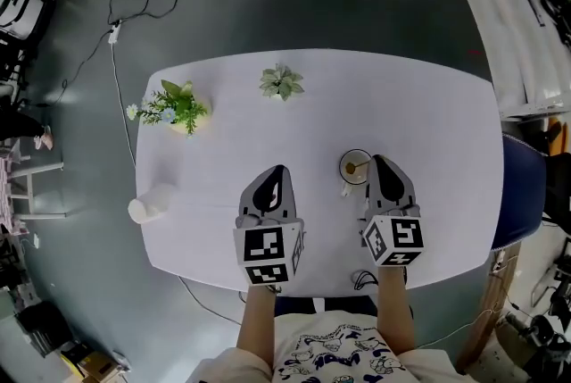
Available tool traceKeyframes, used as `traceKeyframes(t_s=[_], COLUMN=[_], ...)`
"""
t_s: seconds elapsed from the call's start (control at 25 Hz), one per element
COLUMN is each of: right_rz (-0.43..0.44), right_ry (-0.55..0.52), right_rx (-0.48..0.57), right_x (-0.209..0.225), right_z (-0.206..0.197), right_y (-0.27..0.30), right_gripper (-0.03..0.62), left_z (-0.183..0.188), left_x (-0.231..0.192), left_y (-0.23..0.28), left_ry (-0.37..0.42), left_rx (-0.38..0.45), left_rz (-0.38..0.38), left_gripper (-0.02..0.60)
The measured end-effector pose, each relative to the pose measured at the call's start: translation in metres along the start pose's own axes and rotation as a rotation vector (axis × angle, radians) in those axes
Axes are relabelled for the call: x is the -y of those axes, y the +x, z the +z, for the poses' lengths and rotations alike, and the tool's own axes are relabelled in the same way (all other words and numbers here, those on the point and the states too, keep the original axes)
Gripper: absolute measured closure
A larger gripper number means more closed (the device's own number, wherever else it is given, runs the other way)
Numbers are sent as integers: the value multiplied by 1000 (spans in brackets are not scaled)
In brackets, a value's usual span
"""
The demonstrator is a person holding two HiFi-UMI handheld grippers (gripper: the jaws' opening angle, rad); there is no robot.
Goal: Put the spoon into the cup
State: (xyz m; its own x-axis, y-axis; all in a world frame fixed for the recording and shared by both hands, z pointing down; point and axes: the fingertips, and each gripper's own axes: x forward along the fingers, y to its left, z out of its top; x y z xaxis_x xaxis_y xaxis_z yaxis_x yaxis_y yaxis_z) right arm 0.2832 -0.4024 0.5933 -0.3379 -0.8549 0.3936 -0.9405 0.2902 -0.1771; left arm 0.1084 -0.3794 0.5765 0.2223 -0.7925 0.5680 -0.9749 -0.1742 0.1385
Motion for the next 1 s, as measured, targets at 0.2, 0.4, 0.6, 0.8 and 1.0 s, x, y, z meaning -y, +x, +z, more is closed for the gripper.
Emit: traceKeyframes(t_s=[0.2, 0.4, 0.6, 0.8, 1.0], right_rz=[6, -16, -56, -120, -157], right_ry=[7, 9, -21, -27, -25], right_rx=[-23, -21, -39, -21, 31], right_x=[3, 8, 16, 26, 27], right_z=[-13, -17, -20, -11, 16], right_y=[9, 9, 4, -11, -40], right_gripper=[572, 571, 469, 411, 393], left_z=[-6, -8, -5, 4, 22], left_x=[-3, -4, 1, 6, 13], left_y=[6, 7, 4, -5, -28], left_ry=[-5, -4, 2, 11, 19], left_rx=[-16, -20, -13, 11, 48], left_rz=[6, 8, 2, -6, -6], left_gripper=[568, 568, 568, 568, 568])
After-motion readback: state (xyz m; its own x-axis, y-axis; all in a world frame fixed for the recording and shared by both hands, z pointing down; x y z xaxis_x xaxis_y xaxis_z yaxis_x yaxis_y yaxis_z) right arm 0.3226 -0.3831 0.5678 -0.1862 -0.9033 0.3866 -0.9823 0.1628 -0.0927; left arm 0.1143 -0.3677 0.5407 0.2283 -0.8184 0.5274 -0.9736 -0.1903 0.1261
